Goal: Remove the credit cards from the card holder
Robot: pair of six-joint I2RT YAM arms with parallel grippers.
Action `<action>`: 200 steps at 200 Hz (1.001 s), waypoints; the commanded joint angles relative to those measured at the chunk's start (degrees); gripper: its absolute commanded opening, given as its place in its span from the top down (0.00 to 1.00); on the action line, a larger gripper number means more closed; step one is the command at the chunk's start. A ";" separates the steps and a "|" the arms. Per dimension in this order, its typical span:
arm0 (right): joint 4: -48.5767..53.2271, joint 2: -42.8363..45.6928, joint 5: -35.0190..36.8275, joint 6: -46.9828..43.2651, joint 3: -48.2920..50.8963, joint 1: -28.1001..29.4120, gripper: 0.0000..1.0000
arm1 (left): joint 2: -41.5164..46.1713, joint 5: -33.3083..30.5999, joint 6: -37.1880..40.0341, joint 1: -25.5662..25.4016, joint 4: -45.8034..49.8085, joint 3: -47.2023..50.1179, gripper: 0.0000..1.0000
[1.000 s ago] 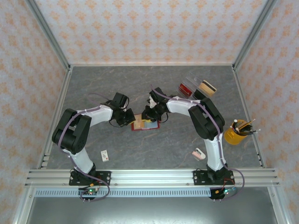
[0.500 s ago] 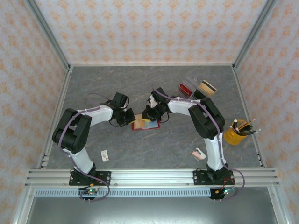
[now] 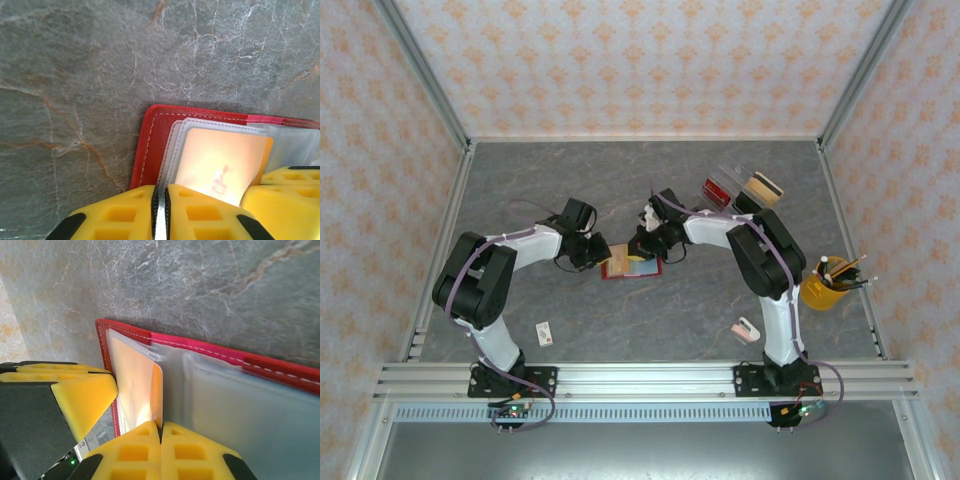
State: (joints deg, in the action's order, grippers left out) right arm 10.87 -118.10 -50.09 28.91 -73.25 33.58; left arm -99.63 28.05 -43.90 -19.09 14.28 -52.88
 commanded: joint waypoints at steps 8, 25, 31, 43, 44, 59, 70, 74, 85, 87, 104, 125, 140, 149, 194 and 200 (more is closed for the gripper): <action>0.90 2.74 2.88 -1.78 1.61 -0.96 1.00 | 0.17 -2.13 0.94 0.20 1.27 0.32 0.84; 1.09 3.10 3.60 -2.11 1.95 -1.20 1.00 | 0.54 -2.04 1.18 0.28 1.28 0.17 0.85; 1.23 3.24 3.98 -2.14 2.06 -1.19 1.00 | 0.58 -2.04 1.27 0.28 1.38 0.17 0.85; 1.48 3.23 4.44 -2.29 2.06 -1.24 1.00 | 0.43 -1.91 1.44 0.33 1.37 0.13 0.87; 1.50 3.23 4.45 -2.33 2.06 -1.24 1.00 | 0.42 -1.88 1.45 0.35 1.36 0.09 0.87; 1.46 2.54 3.50 -2.30 1.67 -1.24 1.00 | 0.01 -1.44 1.45 0.37 1.11 0.08 0.88; 1.35 1.76 2.24 -2.23 1.27 -1.20 1.00 | -0.27 -1.01 1.45 0.35 0.78 0.17 0.89; 1.41 1.50 1.96 -2.18 1.12 -1.15 0.98 | -0.38 -0.91 1.45 0.39 0.73 0.15 0.89; 1.46 0.93 1.44 -2.09 0.69 -1.07 0.93 | -0.65 -0.68 1.45 0.35 0.66 0.18 0.89; 1.51 0.79 1.36 -2.10 0.62 -1.06 0.92 | -0.69 -0.64 1.45 0.37 0.66 0.16 0.89; 2.01 -0.26 0.44 -2.23 -0.27 -0.80 0.87 | -1.14 -0.37 1.62 0.37 0.75 0.07 0.90; 2.76 -1.30 0.34 -2.58 -1.22 -0.48 0.86 | -1.26 -0.10 1.71 0.37 0.80 0.04 0.90; 2.80 -1.68 0.34 -2.59 -1.43 -0.44 0.86 | -1.22 -0.02 1.71 0.36 0.75 -0.03 0.90; 2.94 -1.73 0.34 -2.63 -1.45 -0.45 0.89 | -1.13 -0.02 1.80 0.37 0.89 -0.01 0.91; 4.35 -1.03 1.74 -3.70 -1.71 -0.45 1.00 | 2.48 -0.01 3.29 0.37 2.33 -0.97 0.91; 4.33 -1.00 1.89 -3.77 -1.78 -0.47 1.00 | 3.15 0.65 3.54 0.37 1.80 -1.02 0.91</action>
State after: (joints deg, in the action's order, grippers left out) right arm 12.78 -118.28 -49.74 26.48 -73.93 32.84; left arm -99.35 28.29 -42.87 -19.03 14.41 -52.88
